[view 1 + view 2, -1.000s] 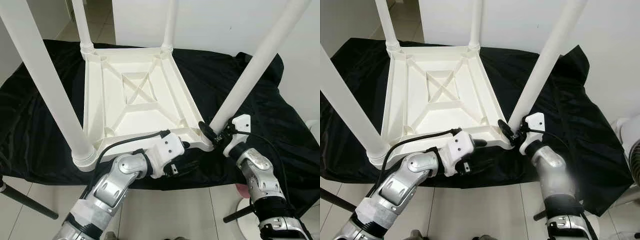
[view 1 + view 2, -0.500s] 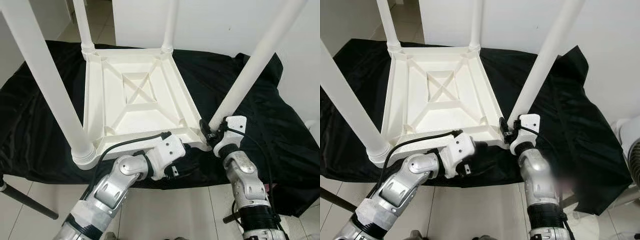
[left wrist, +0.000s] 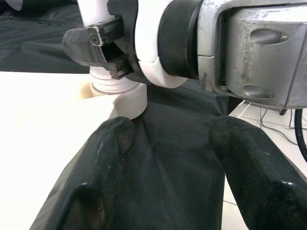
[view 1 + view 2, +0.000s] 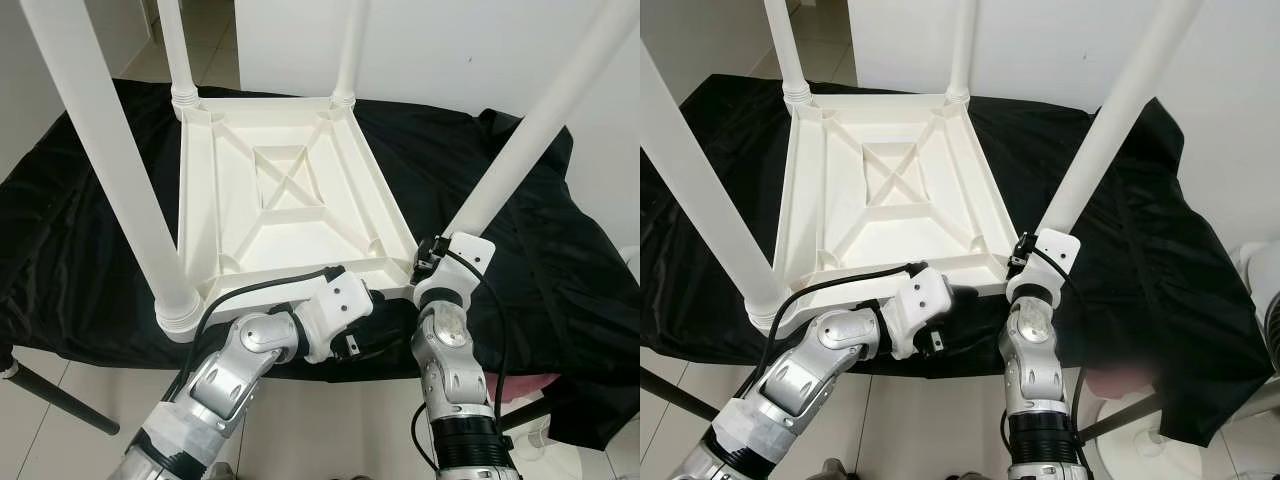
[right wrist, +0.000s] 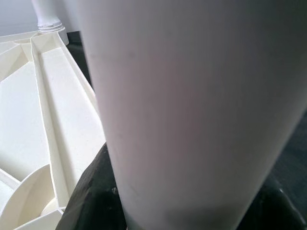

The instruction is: Building children table

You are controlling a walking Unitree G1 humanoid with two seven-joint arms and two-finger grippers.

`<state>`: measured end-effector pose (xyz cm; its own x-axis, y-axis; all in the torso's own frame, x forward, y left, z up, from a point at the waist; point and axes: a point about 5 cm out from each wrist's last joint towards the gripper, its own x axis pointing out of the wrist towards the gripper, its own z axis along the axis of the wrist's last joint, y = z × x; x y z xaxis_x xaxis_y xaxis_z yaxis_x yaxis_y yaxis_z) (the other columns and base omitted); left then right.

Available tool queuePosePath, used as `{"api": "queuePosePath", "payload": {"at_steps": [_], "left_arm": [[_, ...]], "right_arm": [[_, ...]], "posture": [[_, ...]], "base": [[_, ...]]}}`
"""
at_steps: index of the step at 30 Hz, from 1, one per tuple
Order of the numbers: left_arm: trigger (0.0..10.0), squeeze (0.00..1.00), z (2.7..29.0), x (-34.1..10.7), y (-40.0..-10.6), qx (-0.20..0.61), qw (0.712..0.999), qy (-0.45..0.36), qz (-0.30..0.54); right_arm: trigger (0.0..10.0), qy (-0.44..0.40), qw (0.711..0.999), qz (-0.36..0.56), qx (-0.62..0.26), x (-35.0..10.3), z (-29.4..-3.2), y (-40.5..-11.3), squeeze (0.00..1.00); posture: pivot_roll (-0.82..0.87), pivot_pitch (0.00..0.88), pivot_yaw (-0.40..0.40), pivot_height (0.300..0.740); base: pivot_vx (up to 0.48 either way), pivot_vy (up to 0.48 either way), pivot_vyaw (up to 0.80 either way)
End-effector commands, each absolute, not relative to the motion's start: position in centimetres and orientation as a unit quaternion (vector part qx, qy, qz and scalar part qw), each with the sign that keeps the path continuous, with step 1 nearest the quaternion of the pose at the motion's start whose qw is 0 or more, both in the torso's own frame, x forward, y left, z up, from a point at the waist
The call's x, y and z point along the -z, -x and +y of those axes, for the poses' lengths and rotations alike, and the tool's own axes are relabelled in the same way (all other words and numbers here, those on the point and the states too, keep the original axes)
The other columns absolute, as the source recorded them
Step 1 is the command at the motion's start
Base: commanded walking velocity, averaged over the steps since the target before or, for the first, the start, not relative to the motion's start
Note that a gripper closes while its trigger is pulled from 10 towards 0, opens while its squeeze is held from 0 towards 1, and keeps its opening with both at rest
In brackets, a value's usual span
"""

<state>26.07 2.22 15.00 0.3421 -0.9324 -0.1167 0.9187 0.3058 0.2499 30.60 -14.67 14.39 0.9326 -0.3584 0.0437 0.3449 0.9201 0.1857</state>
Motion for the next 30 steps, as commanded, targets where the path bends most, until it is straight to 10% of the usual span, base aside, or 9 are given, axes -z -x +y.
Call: {"api": "queuePosePath", "payload": {"at_steps": [1, 11, 12, 13, 14, 22, 23, 30], "left_arm": [[10.0, 0.0, 1.8, -14.7, -25.5, 0.591, 0.794, -0.139, -0.017], [10.0, 0.0, 1.7, -14.7, -25.5, 0.591, 0.795, -0.137, -0.018], [10.0, 0.0, 1.8, -14.6, -25.5, 0.591, 0.795, -0.138, -0.017], [10.0, 0.0, 1.8, -14.6, -25.5, 0.591, 0.795, -0.138, -0.017], [10.0, 0.0, 1.9, -14.6, -25.5, 0.591, 0.795, -0.139, -0.017], [10.0, 0.0, 2.2, -14.4, -25.5, 0.587, 0.796, -0.143, -0.016], [10.0, 0.0, 2.1, -14.4, -25.5, 0.587, 0.797, -0.143, -0.017], [10.0, 0.0, 2.2, -14.5, -25.6, 0.584, 0.8, -0.141, -0.017]], "right_arm": [[10.0, -0.105, 0.973, 0.008, 0.205, -12.5, -15.3, -30.0, 0.0], [10.0, -0.106, 0.981, -0.007, 0.162, -12.6, -15.2, -30.0, 0.0], [10.0, -0.103, 0.983, -0.018, 0.152, -12.7, -15.2, -29.9, 0.54], [10.0, -0.103, 0.983, -0.018, 0.152, -12.7, -15.2, -29.9, 0.54], [10.0, -0.111, 0.984, -0.027, 0.134, -12.8, -15.0, -29.9, 1.0], [10.0, -0.115, 0.987, -0.065, 0.09, -13.5, -15.2, -29.2, 1.0], [10.0, -0.113, 0.988, -0.07, 0.073, -13.4, -15.4, -28.8, 0.0], [10.0, -0.098, 0.991, -0.086, 0.01, -12.9, -16.8, -27.7, 0.0]], "posture": [[-0.02, 0.066, -0.071, 0.74], [-0.02, 0.061, -0.077, 0.74], [-0.02, 0.058, -0.077, 0.74], [-0.02, 0.058, -0.077, 0.74], [-0.02, 0.059, -0.077, 0.74], [-0.03, 0.06, -0.082, 0.74], [-0.03, 0.062, -0.085, 0.74], [-0.03, 0.069, -0.084, 0.74]], "base": [[0.0, 0.0, 0.0], [0.0, 0.0, 0.0], [0.0, 0.0, 0.0], [0.0, 0.0, 0.0], [0.0, 0.0, 0.0], [0.0, 0.0, 0.0], [0.0, 0.0, 0.0], [0.0, 0.0, 0.0]]}}
